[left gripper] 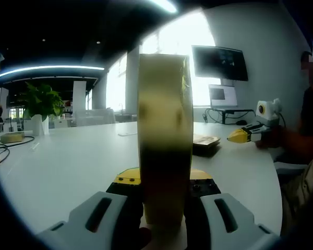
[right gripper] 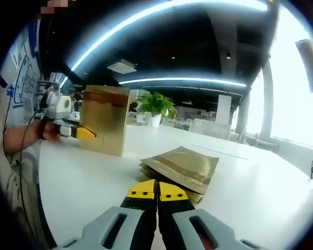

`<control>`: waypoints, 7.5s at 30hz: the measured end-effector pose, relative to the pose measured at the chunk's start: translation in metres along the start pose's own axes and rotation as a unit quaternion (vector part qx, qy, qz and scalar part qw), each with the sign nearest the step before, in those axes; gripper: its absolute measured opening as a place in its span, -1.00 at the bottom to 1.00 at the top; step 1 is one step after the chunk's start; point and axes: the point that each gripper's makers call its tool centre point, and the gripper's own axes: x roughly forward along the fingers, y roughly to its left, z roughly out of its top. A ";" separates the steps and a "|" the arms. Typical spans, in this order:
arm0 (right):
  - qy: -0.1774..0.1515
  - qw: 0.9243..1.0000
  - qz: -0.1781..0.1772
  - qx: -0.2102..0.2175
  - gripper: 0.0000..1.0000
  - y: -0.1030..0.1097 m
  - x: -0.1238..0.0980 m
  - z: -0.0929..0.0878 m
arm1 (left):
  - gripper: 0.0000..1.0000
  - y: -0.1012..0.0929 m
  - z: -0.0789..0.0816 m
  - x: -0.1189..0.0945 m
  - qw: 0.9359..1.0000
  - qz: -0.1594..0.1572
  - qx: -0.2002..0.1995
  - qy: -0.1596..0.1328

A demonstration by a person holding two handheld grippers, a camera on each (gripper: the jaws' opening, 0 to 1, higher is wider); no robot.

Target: Extract single mask from mask box in order stack masks on table

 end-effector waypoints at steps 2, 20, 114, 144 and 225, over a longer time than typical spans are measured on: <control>-0.002 1.000 -0.001 0.002 -1.00 -0.003 0.000 0.001 | -0.61 0.000 0.000 0.000 1.000 0.000 0.000 0.000; 0.016 0.999 -0.034 -0.031 -1.00 -0.008 0.000 0.013 | -0.61 0.000 0.000 0.000 1.000 -0.001 0.000 0.000; 0.015 0.932 0.146 -0.330 -0.95 0.087 0.069 0.184 | -0.61 -0.002 0.001 0.001 1.000 -0.003 -0.002 -0.002; 0.046 0.871 0.225 -0.435 -0.88 0.129 0.094 0.179 | -0.61 -0.001 0.001 0.001 1.000 -0.004 -0.002 -0.002; 0.079 0.823 0.244 -0.506 -1.00 0.145 0.107 0.177 | -0.61 -0.002 0.002 0.000 1.000 -0.004 -0.003 -0.004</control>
